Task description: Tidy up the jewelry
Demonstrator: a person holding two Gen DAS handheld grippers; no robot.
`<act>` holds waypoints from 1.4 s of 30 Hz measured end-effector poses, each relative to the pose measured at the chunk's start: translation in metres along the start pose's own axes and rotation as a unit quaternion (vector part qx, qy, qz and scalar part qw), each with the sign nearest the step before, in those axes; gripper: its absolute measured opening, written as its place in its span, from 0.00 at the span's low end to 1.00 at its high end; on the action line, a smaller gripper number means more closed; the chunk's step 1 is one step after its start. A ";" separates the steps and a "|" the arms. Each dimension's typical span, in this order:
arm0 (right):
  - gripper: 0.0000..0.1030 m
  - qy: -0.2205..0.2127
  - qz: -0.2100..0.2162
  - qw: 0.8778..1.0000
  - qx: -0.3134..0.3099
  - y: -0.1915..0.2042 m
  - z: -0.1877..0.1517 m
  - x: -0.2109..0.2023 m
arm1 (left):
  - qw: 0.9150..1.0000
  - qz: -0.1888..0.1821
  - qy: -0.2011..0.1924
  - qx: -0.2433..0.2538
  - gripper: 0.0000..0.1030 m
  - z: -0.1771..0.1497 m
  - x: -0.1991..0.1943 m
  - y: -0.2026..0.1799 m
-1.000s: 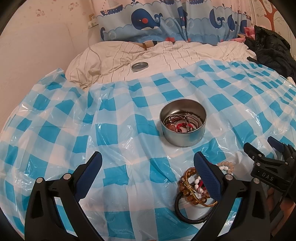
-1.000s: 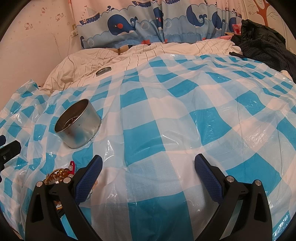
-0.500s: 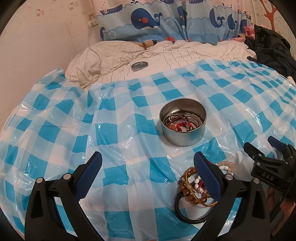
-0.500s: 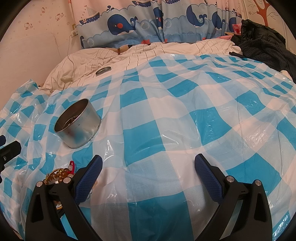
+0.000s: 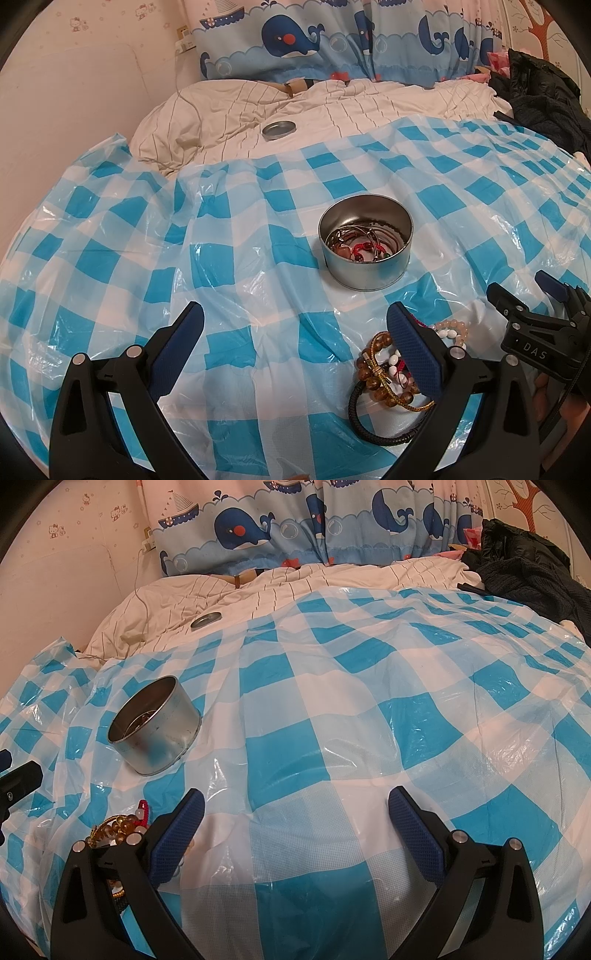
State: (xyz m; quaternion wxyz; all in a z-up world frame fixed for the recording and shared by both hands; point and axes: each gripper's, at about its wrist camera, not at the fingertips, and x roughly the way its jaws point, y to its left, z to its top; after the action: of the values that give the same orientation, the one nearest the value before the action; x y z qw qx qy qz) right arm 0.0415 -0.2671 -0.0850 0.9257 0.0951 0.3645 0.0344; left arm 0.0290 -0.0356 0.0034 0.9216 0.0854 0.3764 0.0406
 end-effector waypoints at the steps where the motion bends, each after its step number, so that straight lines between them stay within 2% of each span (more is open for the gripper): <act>1: 0.93 0.000 0.000 1.000 0.000 0.000 0.001 0.000 | 1.000 0.000 0.000 0.000 0.92 -0.001 0.000 0.000; 21: 0.93 0.002 -0.002 1.000 0.001 0.001 -0.001 0.001 | 1.000 0.000 0.008 -0.005 0.92 -0.011 0.006 0.007; 30: 0.93 -0.009 0.037 0.999 0.030 -0.002 0.001 -0.014 | 1.000 0.014 0.018 -0.006 0.92 -0.020 0.009 0.009; 42: 0.93 0.024 0.088 0.996 -0.003 0.020 0.001 -0.022 | 0.999 0.024 0.031 0.016 0.92 -0.017 0.021 -0.006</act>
State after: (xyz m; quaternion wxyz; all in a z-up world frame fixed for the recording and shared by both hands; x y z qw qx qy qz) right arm 0.0265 -0.2503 -0.0653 0.9104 0.1230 0.3765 0.1194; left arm 0.0317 -0.0362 -0.0242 0.9070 0.1077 0.4029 0.0590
